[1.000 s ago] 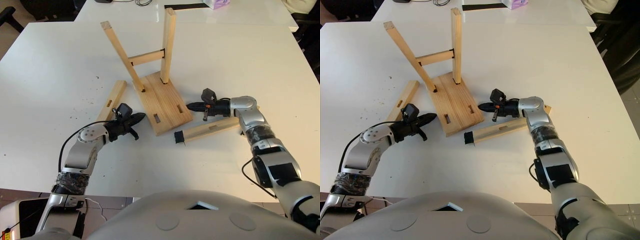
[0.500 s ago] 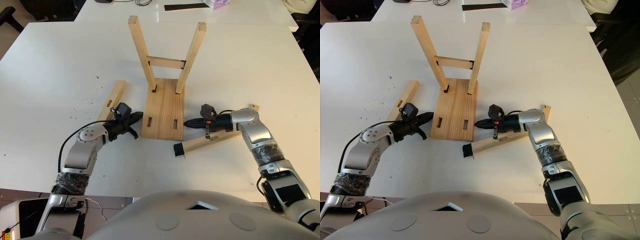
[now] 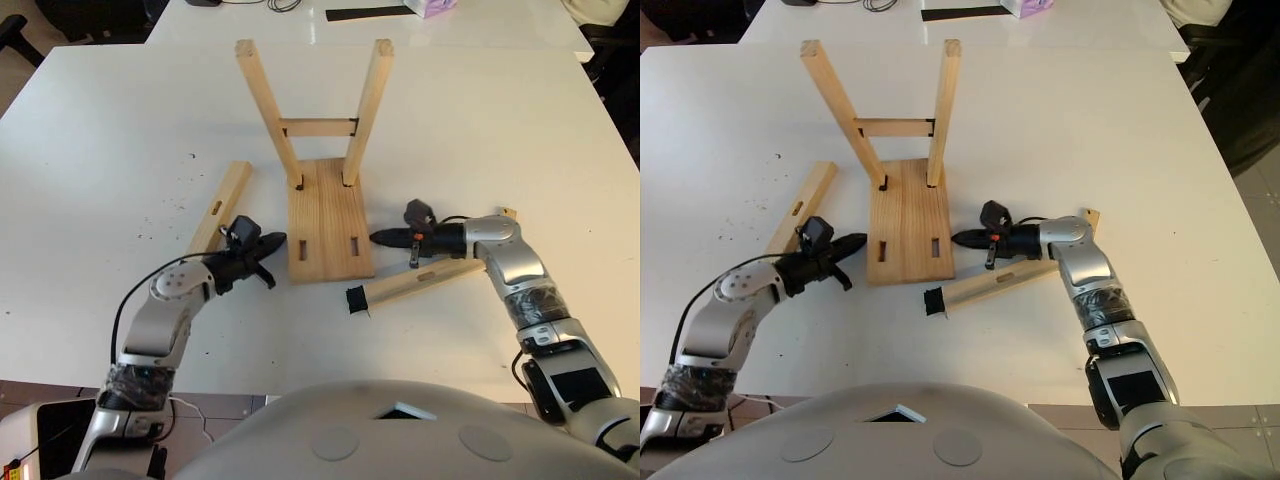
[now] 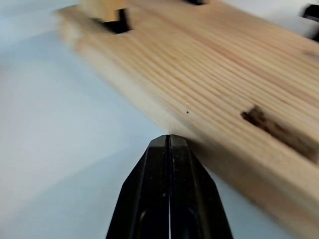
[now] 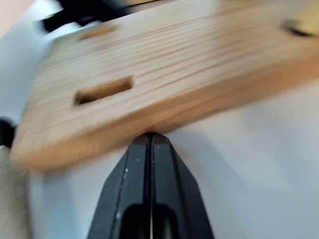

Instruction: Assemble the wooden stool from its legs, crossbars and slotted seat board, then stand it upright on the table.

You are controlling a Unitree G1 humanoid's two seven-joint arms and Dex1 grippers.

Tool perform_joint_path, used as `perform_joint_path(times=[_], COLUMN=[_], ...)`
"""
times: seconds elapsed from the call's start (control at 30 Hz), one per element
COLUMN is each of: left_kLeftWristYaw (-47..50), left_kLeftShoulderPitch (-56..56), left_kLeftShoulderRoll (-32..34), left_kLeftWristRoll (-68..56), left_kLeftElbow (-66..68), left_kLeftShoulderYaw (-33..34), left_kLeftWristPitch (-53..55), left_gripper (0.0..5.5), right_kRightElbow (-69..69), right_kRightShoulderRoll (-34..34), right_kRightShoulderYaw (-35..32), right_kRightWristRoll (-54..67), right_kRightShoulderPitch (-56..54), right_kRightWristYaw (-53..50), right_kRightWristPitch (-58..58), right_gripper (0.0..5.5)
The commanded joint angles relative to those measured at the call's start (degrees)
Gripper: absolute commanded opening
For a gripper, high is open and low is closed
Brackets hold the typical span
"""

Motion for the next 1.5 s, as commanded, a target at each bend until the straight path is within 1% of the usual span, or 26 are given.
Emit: perform_joint_path(times=[0.03,0.1,0.27,0.43,0.57,0.67,0.8,0.97,1.07,1.17,1.33,1.5], left_kLeftWristYaw=[0.03,-0.05,2.44,2.88,3.45,4.17,5.44,6.75,7.27,7.7,7.2,7.03], left_kLeftShoulderPitch=[0.72,0.15,3.24,7.32,8.01,7.3,6.48,10.18,11.42,11.5,11.41,10.48], left_kLeftShoulderRoll=[0.69,0.99,0.45,0.41,-0.1,-1.35,-2.77,-3.99,-4.65,-4.95,-3.97,-3.25], left_kLeftWristRoll=[-0.98,-1.71,-0.87,-1.65,-4.95,-9.01,-10.93,-11.03,-10.51,-10.25,-10.02,-10.26], left_kLeftElbow=[-0.24,-0.14,-1.2,-5.0,-8.64,-12.35,-16.06,-17.91,-17.61,-17.37,-16.72,-15.42], left_kLeftShoulderYaw=[2.11,3.3,5.94,6.85,9.85,11.95,10.83,10.95,10.62,10.01,9.89,10.5], left_kLeftWristPitch=[1.31,1.42,0.46,1.03,2.42,3.94,5.03,4.53,3.96,3.92,4.11,4.0], left_gripper=[0.0,0.0,0.0,0.0,0.0,0.0,0.0,0.0,0.0,0.0,0.0,0.0], right_kRightElbow=[-10.44,-15.78,-24.2,-33.31,-36.95,-36.78,-32.53,-32.56,-30.23,-25.03,-18.21,-4.36], right_kRightShoulderRoll=[-5.28,-8.79,-17.71,-23.01,-25.12,-27.31,-30.52,-33.88,-32.75,-29.19,-25.56,-19.3], right_kRightShoulderYaw=[-5.82,-8.67,-12.34,-16.75,-17.48,-16.39,-13.8,-13.69,-11.41,-7.36,-4.75,-4.14], right_kRightWristRoll=[5.86,8.24,12.68,17.7,20.25,19.43,14.83,15.42,13.7,9.35,5.94,0.92], right_kRightShoulderPitch=[2.68,5.89,12.61,21.74,24.21,26.09,29.08,30.87,28.98,25.18,20.62,8.66], right_kRightWristYaw=[0.21,0.43,4.11,5.32,5.43,6.82,9.16,13.1,12.16,7.98,4.31,-4.19], right_kRightWristPitch=[4.95,7.77,12.71,17.06,18.74,18.11,13.26,12.26,11.33,9.19,6.03,1.56], right_gripper=[0.01,0.01,0.01,0.01,0.01,0.01,0.01,0.01,0.01,0.01,0.01,0.01])
